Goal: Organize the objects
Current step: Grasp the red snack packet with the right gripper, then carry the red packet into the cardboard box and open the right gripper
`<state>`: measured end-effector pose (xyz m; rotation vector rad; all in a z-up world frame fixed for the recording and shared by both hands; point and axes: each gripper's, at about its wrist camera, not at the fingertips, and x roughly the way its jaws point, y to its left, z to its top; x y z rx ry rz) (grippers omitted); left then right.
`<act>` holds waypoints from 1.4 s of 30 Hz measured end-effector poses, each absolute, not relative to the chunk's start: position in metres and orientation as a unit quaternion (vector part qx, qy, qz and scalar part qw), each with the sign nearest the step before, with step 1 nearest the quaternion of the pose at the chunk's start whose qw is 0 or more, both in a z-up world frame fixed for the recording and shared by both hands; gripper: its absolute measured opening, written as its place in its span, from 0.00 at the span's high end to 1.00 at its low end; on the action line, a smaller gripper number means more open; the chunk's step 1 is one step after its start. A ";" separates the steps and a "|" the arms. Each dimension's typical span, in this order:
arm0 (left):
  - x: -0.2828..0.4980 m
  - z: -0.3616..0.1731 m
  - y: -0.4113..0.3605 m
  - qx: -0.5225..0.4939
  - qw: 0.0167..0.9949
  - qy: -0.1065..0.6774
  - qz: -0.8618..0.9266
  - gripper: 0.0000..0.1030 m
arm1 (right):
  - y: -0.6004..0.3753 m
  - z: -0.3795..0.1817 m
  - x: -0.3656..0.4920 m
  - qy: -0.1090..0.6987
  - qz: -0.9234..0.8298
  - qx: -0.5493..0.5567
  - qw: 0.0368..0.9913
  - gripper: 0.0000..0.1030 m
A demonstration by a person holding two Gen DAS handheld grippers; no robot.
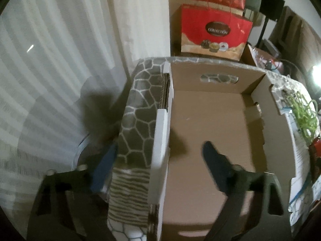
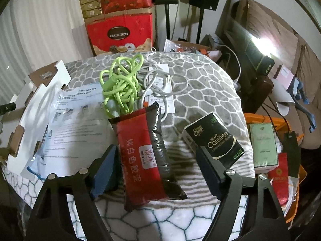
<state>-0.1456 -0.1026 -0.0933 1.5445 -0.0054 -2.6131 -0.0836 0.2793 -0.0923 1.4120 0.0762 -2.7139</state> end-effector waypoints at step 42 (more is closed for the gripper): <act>-0.151 -0.110 -0.115 0.533 0.007 0.019 -0.846 0.90 | 0.150 -0.015 -0.103 0.035 -0.866 0.449 0.218 0.51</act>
